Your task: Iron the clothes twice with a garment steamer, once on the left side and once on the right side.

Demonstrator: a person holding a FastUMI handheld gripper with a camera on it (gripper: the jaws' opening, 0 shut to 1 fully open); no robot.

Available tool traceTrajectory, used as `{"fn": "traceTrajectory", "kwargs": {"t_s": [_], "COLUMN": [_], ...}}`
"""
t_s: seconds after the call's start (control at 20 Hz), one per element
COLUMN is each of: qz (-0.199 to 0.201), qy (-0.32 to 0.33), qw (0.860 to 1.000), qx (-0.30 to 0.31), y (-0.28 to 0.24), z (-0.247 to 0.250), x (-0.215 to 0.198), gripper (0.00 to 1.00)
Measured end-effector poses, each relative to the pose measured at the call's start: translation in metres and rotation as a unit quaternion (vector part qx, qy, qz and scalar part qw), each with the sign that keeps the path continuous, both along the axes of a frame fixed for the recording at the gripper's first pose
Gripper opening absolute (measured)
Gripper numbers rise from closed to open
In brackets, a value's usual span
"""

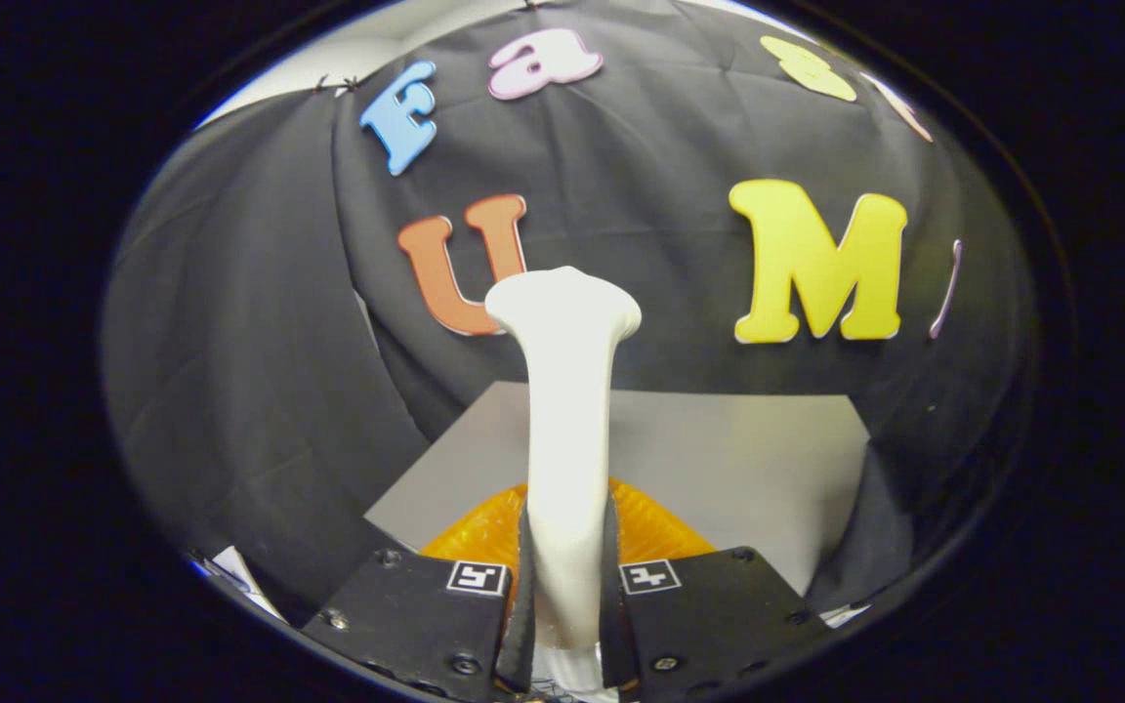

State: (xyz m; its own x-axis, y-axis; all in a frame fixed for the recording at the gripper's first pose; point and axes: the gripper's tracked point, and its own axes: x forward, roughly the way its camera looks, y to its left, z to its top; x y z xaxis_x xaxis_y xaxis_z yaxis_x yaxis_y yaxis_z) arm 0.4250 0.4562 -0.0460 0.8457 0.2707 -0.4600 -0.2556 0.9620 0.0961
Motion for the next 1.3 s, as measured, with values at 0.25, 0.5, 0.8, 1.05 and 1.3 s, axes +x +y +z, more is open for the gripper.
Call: {"fn": "traceTrajectory", "kwargs": {"t_s": [0.25, 0.5, 0.8, 1.05, 1.3], "qz": [-0.009, -0.042, -0.078, -0.135, -0.163], "qy": [-0.066, -0.116, -0.195, -0.251, -0.252], "qw": [0.997, 0.992, 0.977, 0.958, 0.954], "qx": [0.032, 0.033, 0.033, 0.014, 0.0], "y": [-0.052, -0.13, -0.22, -0.296, -0.352], "z": [0.075, 0.135, 0.211, 0.265, 0.256], "x": [-0.047, -0.095, -0.153, -0.172, -0.167], "gripper": [0.29, 0.29, 0.29, 0.29, 0.29]}}
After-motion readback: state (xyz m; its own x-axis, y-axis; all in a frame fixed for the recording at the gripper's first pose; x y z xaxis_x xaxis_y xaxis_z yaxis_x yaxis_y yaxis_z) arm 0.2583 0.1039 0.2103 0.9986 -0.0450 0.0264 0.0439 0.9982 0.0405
